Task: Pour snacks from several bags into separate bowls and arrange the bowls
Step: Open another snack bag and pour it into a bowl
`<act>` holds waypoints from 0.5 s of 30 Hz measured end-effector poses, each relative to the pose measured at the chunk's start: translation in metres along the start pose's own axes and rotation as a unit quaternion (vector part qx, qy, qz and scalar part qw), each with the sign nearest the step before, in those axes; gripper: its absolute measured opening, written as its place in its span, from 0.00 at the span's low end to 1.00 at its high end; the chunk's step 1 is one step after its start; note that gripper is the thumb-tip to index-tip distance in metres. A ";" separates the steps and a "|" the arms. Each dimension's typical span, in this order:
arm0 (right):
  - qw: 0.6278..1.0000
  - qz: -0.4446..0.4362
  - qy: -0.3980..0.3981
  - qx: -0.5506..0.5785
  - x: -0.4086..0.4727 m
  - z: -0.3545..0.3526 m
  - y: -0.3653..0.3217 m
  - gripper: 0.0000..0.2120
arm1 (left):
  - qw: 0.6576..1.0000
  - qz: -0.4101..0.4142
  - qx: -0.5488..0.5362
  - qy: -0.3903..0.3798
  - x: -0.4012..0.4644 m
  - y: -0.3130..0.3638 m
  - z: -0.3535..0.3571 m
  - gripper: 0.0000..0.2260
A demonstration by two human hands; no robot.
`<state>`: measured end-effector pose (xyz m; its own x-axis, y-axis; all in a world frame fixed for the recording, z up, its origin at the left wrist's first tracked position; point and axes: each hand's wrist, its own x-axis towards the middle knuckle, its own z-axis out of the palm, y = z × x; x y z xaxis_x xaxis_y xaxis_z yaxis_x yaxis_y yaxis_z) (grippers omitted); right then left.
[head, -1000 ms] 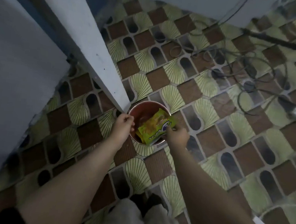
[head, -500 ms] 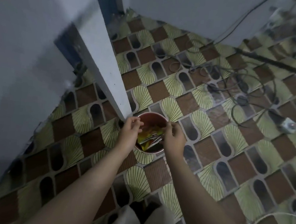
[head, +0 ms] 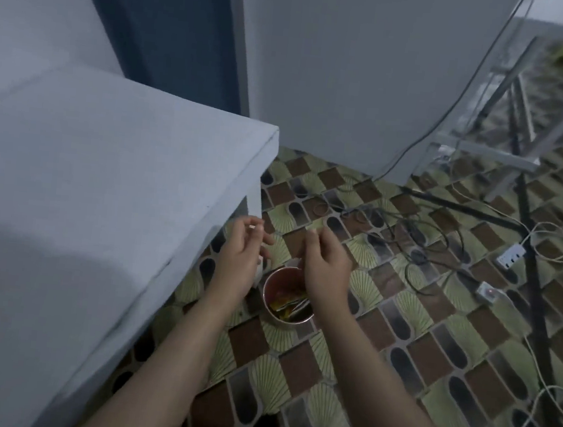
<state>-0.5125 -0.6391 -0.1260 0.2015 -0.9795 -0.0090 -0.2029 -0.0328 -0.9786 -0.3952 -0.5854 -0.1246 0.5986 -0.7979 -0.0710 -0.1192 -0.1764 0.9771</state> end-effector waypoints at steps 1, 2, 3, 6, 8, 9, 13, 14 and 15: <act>1.000 -0.007 -0.008 0.009 -0.016 0.000 -0.010 0.15 | 1.000 0.009 -0.005 0.010 -0.014 0.006 -0.010 0.05; 1.000 -0.015 -0.016 0.021 -0.032 0.000 -0.019 0.15 | 1.000 0.018 -0.007 0.020 -0.030 0.013 -0.022 0.05; 0.999 -0.025 -0.024 0.028 -0.049 0.001 -0.029 0.15 | 0.999 0.027 -0.009 0.030 -0.047 0.019 -0.034 0.05; 0.995 -0.063 -0.065 0.037 -0.105 0.008 -0.051 0.14 | 0.995 0.063 -0.003 0.083 -0.109 0.038 -0.080 0.05; 0.991 -0.074 -0.094 0.060 -0.138 0.016 -0.064 0.15 | 0.989 0.078 -0.011 0.125 -0.150 0.049 -0.112 0.06; 0.988 -0.080 -0.114 0.066 -0.157 0.022 -0.073 0.16 | 0.986 0.080 -0.016 0.146 -0.173 0.053 -0.131 0.06; 0.969 -0.112 -0.205 0.084 -0.235 0.060 -0.118 0.13 | 0.966 0.087 -0.005 0.245 -0.258 0.063 -0.213 0.07; 0.961 -0.121 -0.231 0.090 -0.255 0.072 -0.130 0.13 | 0.957 0.090 -0.001 0.276 -0.276 0.064 -0.234 0.07; 0.953 -0.130 -0.258 0.095 -0.274 0.085 -0.143 0.13 | 0.947 0.091 0.001 0.307 -0.294 0.065 -0.254 0.07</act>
<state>-0.4573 -0.3496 -0.0013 0.6759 -0.7131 0.1861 0.0849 -0.1755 -0.9808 -0.3776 -0.2156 0.0111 0.9158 -0.3290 0.2301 -0.2666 -0.0699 0.9613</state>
